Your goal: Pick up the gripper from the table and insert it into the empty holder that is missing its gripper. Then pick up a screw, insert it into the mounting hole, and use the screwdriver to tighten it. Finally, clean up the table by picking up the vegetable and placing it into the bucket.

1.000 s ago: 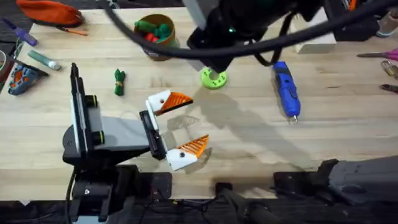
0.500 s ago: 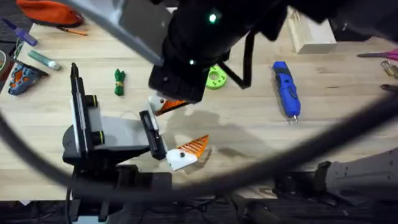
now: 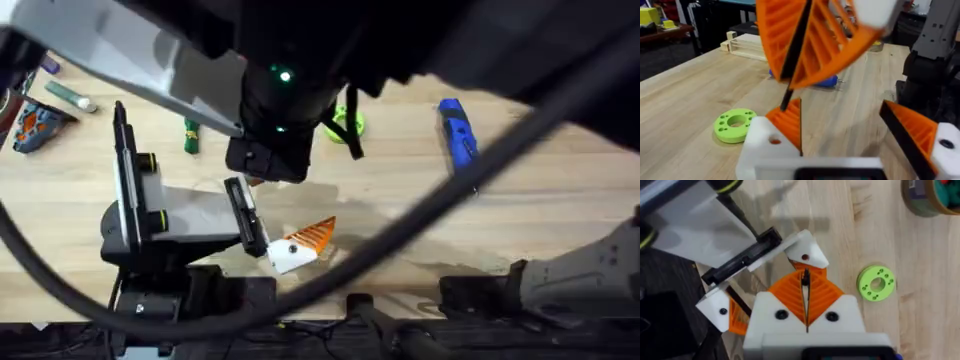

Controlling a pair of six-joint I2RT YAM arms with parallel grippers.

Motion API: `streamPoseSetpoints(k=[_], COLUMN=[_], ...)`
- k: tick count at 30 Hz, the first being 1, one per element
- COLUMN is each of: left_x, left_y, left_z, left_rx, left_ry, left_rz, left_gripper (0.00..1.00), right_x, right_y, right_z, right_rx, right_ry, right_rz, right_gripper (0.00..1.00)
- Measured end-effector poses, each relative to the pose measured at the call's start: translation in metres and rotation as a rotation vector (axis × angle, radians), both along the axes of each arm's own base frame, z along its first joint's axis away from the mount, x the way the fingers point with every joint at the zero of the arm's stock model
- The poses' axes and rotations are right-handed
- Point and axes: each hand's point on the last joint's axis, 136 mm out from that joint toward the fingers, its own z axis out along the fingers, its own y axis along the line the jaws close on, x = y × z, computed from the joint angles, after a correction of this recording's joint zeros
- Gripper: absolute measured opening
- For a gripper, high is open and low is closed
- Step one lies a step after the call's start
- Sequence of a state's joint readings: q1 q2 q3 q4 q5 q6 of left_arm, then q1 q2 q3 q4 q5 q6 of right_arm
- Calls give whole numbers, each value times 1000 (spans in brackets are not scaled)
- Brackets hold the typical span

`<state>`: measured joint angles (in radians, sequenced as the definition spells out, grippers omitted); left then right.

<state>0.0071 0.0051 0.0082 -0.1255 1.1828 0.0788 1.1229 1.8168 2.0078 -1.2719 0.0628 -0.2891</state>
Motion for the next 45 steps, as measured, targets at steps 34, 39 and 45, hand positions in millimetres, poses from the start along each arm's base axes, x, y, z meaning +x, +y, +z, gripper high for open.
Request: streamPoseSetpoints(k=[34,39,45], left_x=[0,0,0], left_y=[0,0,0], left_z=[0,0,0], left_rx=[0,0,0], left_ry=[0,0,0], left_rz=[0,0,0], left_gripper=[987,988,986], right_x=[4,4,5], right_y=[11,11,11], right_z=[-10,-10,-10], right_rx=[-49,-48,-47], right_ry=[26,25,25], right_rz=[5,5,5], right_gripper=[6,6,6])
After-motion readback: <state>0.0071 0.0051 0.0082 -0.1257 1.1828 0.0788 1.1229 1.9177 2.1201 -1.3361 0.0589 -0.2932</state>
